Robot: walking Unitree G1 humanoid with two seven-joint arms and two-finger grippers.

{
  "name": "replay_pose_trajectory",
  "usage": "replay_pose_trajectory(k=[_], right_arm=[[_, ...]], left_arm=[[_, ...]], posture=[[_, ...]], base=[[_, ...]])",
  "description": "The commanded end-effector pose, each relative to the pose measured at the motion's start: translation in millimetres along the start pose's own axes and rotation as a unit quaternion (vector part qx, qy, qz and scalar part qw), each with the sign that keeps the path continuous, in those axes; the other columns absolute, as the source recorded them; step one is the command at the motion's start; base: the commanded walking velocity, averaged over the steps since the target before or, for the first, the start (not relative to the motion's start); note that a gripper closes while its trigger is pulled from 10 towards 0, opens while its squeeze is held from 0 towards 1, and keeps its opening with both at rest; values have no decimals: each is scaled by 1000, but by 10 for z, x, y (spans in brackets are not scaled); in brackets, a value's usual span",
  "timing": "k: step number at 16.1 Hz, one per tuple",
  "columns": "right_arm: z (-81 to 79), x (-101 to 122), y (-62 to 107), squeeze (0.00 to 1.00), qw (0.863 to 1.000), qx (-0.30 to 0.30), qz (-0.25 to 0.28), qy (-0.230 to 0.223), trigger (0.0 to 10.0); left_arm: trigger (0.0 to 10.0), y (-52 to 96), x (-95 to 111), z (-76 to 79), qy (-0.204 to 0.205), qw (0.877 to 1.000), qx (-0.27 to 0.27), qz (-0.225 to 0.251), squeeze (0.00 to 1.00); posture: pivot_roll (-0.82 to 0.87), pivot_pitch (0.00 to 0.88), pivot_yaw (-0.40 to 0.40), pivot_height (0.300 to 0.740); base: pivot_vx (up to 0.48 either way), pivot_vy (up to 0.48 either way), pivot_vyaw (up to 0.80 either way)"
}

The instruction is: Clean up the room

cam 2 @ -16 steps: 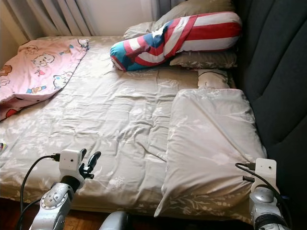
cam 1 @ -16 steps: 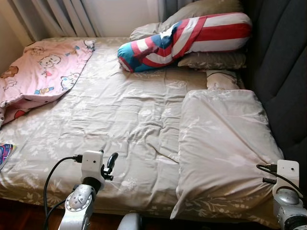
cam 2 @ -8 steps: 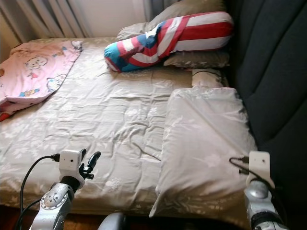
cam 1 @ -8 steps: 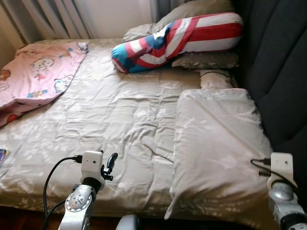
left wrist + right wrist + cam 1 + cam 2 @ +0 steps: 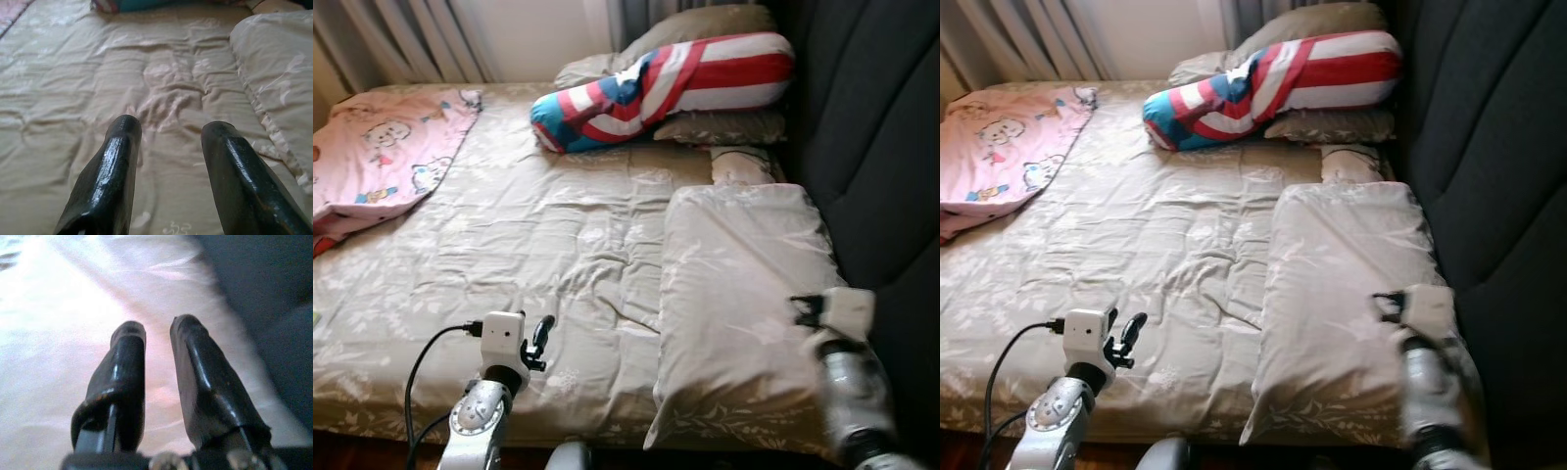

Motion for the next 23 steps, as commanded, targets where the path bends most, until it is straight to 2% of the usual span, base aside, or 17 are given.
replay_pose_trajectory(k=[1, 2, 5, 7, 8, 10, 12, 13, 15, 17, 18, 23], right_arm=[[-34, -81, 55, 0, 1000, 7, -4, -9, 10000], [-120, -221, 136, 0, 999, 14, -17, -37, 10000], [-261, -534, 299, 0, 996, 19, -77, -43, 10000], [-302, -611, 339, 0, 994, 25, -96, -51, 10000], [-378, -709, 399, 0, 990, 41, -118, -60, 10000], [-414, -826, 465, 0, 984, 37, -150, -90, 10000], [-462, -922, 526, 0, 980, 51, -178, -76, 10000], [-465, -967, 555, 0, 977, 53, -192, -70, 10000], [-400, -1183, 720, 0, 965, 41, -250, -61, 10000], [-326, -1267, 795, 0, 961, 26, -269, -58, 10000], [-238, -1372, 903, 0, 955, 9, -290, -57, 10000], [-241, -1451, 991, 0, 950, 10, -308, -55, 10000]], left_arm=[[10000, 19, -64, -56, 15, 1000, 14, -11, 0], [10000, 14, -131, -50, 23, 999, 15, -25, 0], [10000, -12, -232, -38, 23, 999, 15, -47, 0], [10000, -20, -275, -34, 24, 998, 14, -57, 0], [10000, -16, -369, -26, 27, 996, 11, -79, 0], [10000, 40, -578, 24, 15, 991, -1, -132, 0], [10000, 104, -740, 52, 26, 984, 1, -178, 0], [10000, 151, -823, 68, 28, 979, -1, -203, 0], [10000, 464, -1180, 63, -7, 952, 8, -305, 0], [10000, 564, -1266, 43, 2, 944, 25, -328, 0], [10000, 606, -1297, 35, 17, 942, 41, -331, 0], [10000, 632, -1320, -6, 9, 938, 46, -345, 0]], posture=[[0, 38, 26, 666], [-1, 24, 29, 666], [-1, 12, 31, 710], [-6, 0, 32, 725], [-8, 0, 33, 740], [-3, 0, 27, 740], [-10, 0, 25, 740], [-9, 0, 22, 740], [-12, 0, 12, 740], [-20, 0, 13, 740], [-20, 0, 13, 740], [-29, 0, 20, 740]], base=[[0, 0, 0], [0, 0, 0], [0, 0, 0], [0, 0, 0], [0, 0, 0], [0, 0, 0], [0, 0, 0], [0, 0, 0], [0, 0, 0], [0, 0, 0], [0, 0, 0], [0, 0, 0]])
Point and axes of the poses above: a point about 5 cm out from each wrist's last joint towards the gripper, its own y axis pointing back from the gripper into the wrist, its own x axis along the axis of the wrist's last joint, z = x × y, the point moved 1 cm from there along -y, pointing out of the wrist towards the gripper, and after that the axes turned 1 degree about y, right-handed, at the moved point
